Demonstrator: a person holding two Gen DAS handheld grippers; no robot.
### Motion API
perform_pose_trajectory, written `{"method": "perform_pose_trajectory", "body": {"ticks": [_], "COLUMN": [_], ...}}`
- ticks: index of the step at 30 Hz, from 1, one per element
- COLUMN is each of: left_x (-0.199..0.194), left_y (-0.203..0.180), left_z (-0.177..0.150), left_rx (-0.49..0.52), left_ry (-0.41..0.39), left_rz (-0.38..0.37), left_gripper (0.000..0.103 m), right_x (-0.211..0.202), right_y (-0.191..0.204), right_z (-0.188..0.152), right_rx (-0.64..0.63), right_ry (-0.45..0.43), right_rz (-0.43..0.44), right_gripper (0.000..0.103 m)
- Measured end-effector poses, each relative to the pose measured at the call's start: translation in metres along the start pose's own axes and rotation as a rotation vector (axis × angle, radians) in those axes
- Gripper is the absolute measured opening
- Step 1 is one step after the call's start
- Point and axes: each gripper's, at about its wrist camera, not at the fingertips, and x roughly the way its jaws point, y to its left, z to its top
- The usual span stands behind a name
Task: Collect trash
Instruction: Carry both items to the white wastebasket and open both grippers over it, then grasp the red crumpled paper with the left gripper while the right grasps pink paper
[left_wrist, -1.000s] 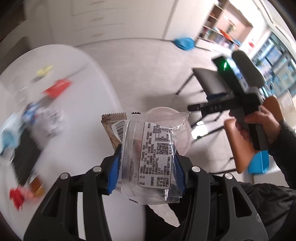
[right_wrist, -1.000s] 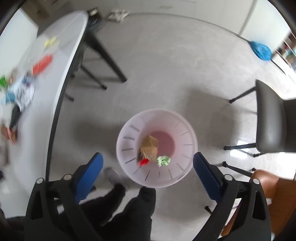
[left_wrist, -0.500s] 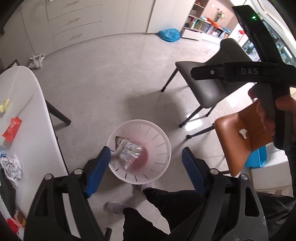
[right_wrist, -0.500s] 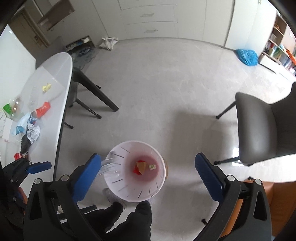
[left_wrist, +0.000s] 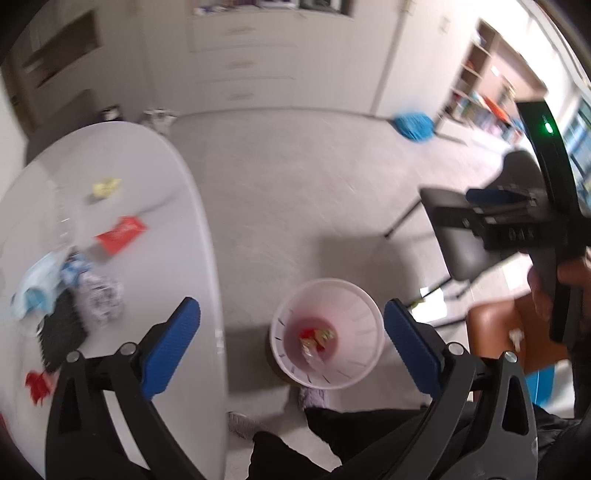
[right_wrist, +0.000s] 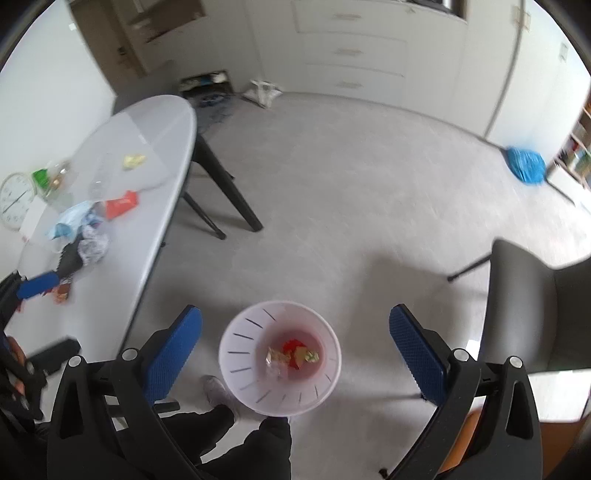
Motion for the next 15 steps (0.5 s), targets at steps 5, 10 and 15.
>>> {"method": "perform_pose_trajectory", "body": {"ticks": [5, 10, 15], "left_x": [-0.026, -0.051, -0.068], "left_y": [0.035, 0.08, 0.119], "left_z": [-0.01, -0.029, -0.056], "left_rx": [-0.103, -0.202, -0.278], "left_ry": [-0.032, -0.058, -0.071], "left_rz": [0.099, 0.174, 0.247], "left_gripper": [0.095, 0.095, 0.095], "right_x": [-0.015, -0.019, -0.015], "right_y": [0.041, 0.087, 0.14], "right_z": [0.015, 0.025, 0.034], "right_rx": [-0.081, -0.16, -0.22], "right_ry": [-0.055, -0.077, -0.079], "right_rz": [0.061, 0.114, 0.175], "right_gripper": [0.101, 0.101, 0.101]}}
